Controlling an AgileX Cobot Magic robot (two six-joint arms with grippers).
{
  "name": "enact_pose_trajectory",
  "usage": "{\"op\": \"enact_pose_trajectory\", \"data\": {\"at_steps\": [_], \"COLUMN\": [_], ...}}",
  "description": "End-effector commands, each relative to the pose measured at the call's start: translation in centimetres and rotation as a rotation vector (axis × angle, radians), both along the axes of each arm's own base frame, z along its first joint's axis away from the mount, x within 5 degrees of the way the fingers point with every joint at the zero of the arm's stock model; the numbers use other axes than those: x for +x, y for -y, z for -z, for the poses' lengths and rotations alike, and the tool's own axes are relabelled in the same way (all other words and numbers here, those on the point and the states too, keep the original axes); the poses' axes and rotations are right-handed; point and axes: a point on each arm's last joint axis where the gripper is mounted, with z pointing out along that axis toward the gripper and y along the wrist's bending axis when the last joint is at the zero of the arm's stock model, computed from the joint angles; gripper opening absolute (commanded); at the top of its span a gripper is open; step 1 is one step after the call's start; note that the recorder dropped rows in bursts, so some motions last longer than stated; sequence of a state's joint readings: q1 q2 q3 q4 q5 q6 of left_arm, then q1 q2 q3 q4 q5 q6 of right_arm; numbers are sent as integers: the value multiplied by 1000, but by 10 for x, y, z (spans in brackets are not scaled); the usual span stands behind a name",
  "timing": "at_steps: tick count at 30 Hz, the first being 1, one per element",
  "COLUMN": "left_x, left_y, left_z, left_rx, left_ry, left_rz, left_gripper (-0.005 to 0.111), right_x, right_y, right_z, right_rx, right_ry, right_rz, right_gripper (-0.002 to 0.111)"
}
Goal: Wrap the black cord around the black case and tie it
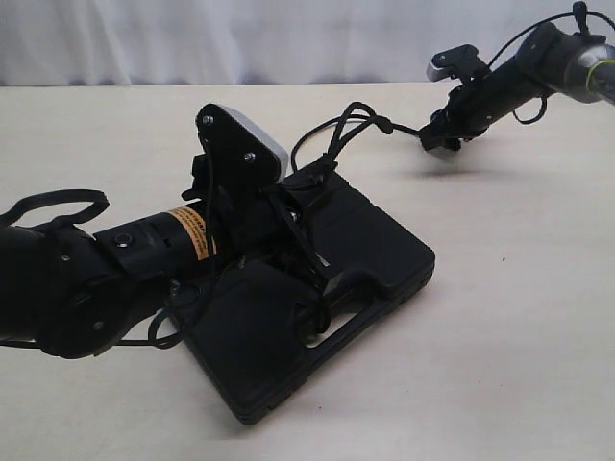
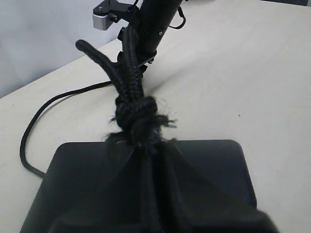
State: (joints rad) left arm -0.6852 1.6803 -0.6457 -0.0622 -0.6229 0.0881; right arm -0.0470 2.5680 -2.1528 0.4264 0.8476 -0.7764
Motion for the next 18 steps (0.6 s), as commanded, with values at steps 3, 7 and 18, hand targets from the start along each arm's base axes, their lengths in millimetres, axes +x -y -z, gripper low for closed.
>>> {"op": "enact_pose_trajectory", "data": {"at_steps": [3, 7, 18], "left_x": [1, -2, -51], "left_y": [1, -2, -56], "left_z": [-7, -20, 8], "left_rx": [-18, -21, 52], "left_ry": [20, 53, 183], "left_rz": [-6, 1, -13], "left_gripper": [0, 0, 0], "right_x": [-20, -54, -207], "right_y": [-19, -24, -36], "right_z": [20, 1, -69], "right_rx": [-102, -44, 202], "right_ry": [-195, -389, -335], "right_rz": [-4, 29, 289], "right_gripper": [4, 4, 4]}}
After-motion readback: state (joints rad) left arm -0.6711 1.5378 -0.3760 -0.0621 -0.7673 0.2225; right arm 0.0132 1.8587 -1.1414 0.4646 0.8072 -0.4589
